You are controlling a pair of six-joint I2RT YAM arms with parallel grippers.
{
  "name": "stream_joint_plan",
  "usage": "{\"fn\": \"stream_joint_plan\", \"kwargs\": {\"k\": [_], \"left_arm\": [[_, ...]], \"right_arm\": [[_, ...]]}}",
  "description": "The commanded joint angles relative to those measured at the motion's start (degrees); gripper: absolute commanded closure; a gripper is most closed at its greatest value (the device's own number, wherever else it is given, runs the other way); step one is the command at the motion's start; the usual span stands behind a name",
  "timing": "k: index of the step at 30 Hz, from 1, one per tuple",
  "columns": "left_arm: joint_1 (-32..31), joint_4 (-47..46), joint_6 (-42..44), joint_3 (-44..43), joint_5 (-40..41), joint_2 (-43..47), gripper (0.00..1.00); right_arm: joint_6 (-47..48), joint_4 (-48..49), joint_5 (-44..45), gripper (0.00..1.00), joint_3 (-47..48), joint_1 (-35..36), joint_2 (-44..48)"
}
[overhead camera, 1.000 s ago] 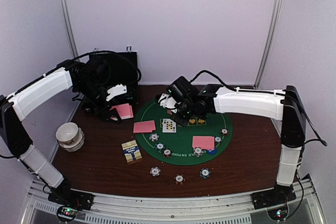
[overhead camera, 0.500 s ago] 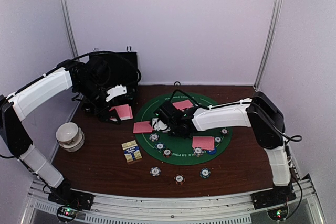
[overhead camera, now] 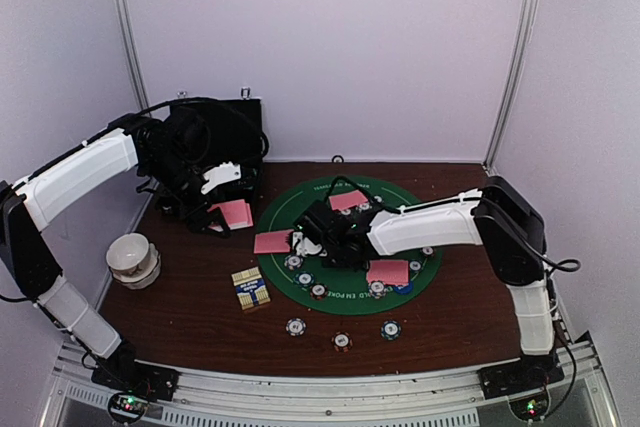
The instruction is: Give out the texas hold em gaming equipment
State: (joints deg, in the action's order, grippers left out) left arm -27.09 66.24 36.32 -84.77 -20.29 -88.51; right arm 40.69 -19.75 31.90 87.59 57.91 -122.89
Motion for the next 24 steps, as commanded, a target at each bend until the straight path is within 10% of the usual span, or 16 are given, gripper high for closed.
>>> {"fn": "stream_joint_plan", "kwargs": {"k": [1, 4, 11, 24], "left_arm": [[0.20, 0.41, 0.15, -1.88, -0.98, 1.22, 1.00], [0.20, 0.56, 0.23, -1.89, -1.13, 1.12, 1.00], [0.20, 0.63, 0.16, -2.32, -1.25, 0.94, 1.00], [0.20, 0.60, 0.12, -2.99, -1.67, 0.56, 1.00]], "right_arm": [[-2.44, 0.76, 2.27, 0.28, -0.60, 0.52, 5.74], [-4.55, 1.87, 2.67, 0.01, -0.82, 0.45, 7.99], [-26.01, -0.71, 2.69, 0.01, 3.96, -1.92, 13.67], [-67.64, -2.94, -45.05, 0.00, 4.73, -11.77, 20.29]]}}
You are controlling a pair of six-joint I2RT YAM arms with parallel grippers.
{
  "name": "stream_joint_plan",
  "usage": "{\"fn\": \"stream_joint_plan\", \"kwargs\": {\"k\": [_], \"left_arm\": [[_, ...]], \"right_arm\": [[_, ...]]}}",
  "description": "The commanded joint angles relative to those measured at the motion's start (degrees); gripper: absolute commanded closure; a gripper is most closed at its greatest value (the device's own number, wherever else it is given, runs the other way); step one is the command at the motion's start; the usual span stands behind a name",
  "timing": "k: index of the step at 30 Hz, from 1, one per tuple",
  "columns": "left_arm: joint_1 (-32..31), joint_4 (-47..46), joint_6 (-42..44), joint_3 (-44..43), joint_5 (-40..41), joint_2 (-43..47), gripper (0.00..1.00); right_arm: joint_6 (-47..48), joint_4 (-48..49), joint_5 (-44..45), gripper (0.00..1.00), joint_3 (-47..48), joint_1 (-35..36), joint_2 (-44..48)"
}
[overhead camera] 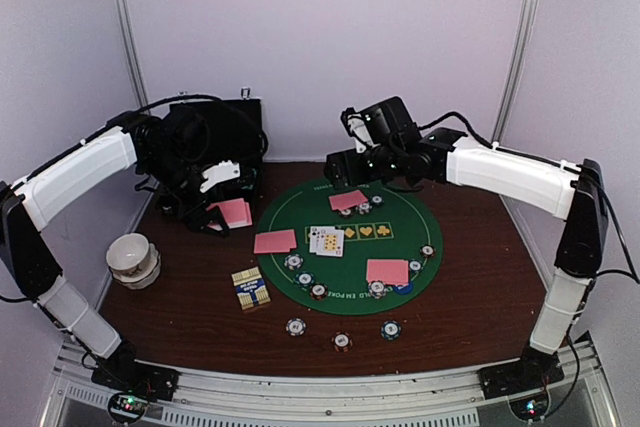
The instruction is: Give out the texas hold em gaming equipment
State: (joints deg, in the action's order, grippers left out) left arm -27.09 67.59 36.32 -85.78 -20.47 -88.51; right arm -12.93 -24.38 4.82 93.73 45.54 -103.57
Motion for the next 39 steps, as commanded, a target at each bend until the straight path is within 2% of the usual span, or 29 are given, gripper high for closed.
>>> {"fn": "stream_joint_plan", "kwargs": {"k": [1, 9, 12, 27, 39], "left_arm": [[0.20, -0.76, 0.12, -2.02, -1.49, 0.54, 1.00], [0.20, -0.73, -0.15, -2.46, -2.11, 0.17, 1.00], [0.20, -0.76, -0.11, -2.62, -2.13, 0.05, 1.00], [0.20, -0.72, -0.12, -2.52, -2.33, -0.23, 1.00], [0.19, -0.73, -0.12, -2.46, -2.43, -0.41, 1.00]], "right_arm": [[-16.32, 3.35, -21.12, 0.00, -1.61, 0.60, 1.05], [-35.50, 14.68, -39.33, 0.02, -1.75, 0.88, -4.56], [-39.60, 17.80, -42.97, 0.02, -1.21, 1.93, -7.39], [-50.08, 31.00, -49.84, 0.01, 1.45, 4.76, -14.16], [-53.60, 32.03, -52.02, 0.04, 7.74, 6.25, -20.14]]}}
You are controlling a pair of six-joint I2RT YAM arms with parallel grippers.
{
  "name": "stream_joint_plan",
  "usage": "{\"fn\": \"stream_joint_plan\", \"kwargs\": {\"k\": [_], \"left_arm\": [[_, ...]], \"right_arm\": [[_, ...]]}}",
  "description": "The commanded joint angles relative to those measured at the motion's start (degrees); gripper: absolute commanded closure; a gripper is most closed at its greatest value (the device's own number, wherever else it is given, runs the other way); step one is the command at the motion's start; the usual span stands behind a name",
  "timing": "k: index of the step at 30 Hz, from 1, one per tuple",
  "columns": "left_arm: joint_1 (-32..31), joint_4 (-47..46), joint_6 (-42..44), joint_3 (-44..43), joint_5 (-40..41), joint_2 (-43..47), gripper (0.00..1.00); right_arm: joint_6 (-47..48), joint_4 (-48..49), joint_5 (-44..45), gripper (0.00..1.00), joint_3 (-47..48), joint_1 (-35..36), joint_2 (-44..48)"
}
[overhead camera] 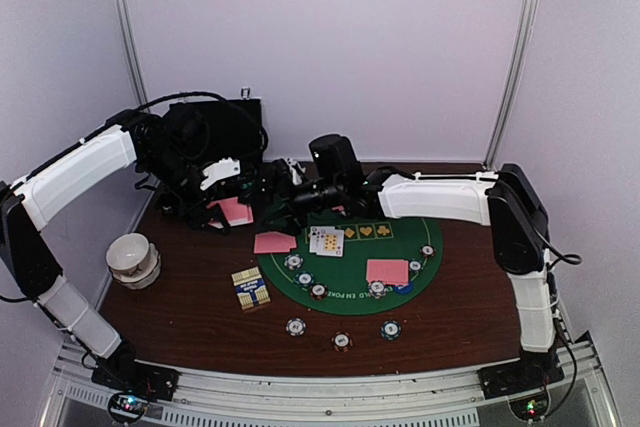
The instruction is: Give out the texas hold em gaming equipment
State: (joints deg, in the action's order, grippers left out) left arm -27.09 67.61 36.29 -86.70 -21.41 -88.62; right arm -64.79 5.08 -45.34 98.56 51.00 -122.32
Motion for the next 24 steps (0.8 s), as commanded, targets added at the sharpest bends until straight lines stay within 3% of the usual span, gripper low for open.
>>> {"fn": "stream_joint_plan", "kwargs": {"k": [1, 12, 24], "left_arm": [[0.20, -0.78, -0.09, -1.55, -1.47, -0.30, 1.00], [0.13, -0.81, -0.15, -1.55, -1.63, -0.36, 1.00], [0.20, -0.74, -0.12, -1.43, -1.83, 0.13, 1.00]], "right_arm": [[-1.85, 2.75, -2.05, 0.05, 3.29, 0.91, -1.73], [-3.71, 2.46, -3.95, 0.09, 7.60, 1.97, -6.00], [-3.55, -0.61, -3.81, 0.30, 5.93, -0.53, -5.40]]}}
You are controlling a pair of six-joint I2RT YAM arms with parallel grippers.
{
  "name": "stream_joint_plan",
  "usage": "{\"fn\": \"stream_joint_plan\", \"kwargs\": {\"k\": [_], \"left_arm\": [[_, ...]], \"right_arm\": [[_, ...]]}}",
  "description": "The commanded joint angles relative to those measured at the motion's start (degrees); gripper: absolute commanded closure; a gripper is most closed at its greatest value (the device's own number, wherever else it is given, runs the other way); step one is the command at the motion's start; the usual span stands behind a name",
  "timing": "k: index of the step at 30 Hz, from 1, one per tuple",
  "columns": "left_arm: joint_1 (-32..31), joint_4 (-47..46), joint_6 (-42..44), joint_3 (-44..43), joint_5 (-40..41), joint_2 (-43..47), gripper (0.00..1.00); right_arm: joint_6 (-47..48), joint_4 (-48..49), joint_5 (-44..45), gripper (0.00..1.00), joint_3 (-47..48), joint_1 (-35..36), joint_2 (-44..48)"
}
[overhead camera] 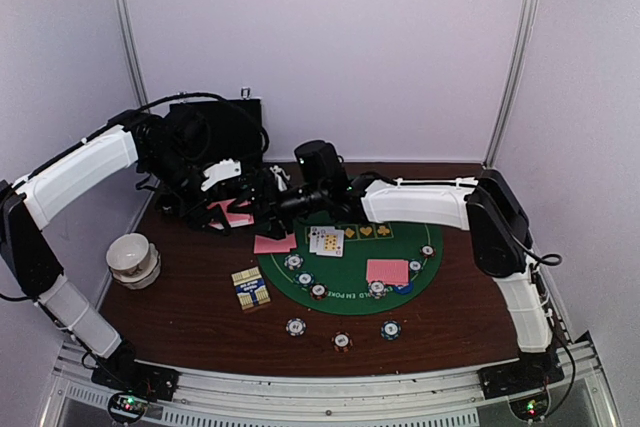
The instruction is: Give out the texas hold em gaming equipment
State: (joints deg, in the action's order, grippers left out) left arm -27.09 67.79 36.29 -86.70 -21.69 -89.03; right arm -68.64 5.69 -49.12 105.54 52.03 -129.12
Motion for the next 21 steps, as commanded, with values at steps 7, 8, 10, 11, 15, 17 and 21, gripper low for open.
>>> {"fn": "stream_joint_plan", "kwargs": {"k": [7, 8, 10, 11, 15, 17, 21], "left_arm": [[0.19, -0.93, 0.00, -1.46, -1.43, 0.58, 1.00], [0.20, -0.96, 0.01, -1.46, -1.43, 0.56, 1.00], [0.20, -0.93, 0.00, -1.54, -1.49, 0.51, 1.00], [0.20, -0.94, 0.01, -1.53, -1.49, 0.39, 1.00], [0.19, -0.98, -0.11, -1.50, -1.40, 0.21, 1.00], [0.20, -0.97, -0.13, -1.52, -1.38, 0.14, 1.00], [0.20, -0.99, -0.14, -1.61, -1.29, 0.17, 1.00]], "right_arm": [[1.47, -1.34, 0.30, 0.39, -5.17, -3.31, 4.42], [1.49, -1.26, 0.26, 0.40, -5.58, -3.48, 4.76], [1.41, -0.85, 0.04, 0.42, -6.40, -3.64, 5.56], [1.48, -0.70, -0.07, 0.43, -6.57, -3.68, 6.01], [1.57, -0.30, -0.31, 0.47, -7.24, -3.82, 7.99], [1.54, 0.05, -0.27, 0.50, -7.61, -3.78, 8.90], [1.32, 0.52, -0.27, 0.57, -8.18, -3.78, 10.62]]}}
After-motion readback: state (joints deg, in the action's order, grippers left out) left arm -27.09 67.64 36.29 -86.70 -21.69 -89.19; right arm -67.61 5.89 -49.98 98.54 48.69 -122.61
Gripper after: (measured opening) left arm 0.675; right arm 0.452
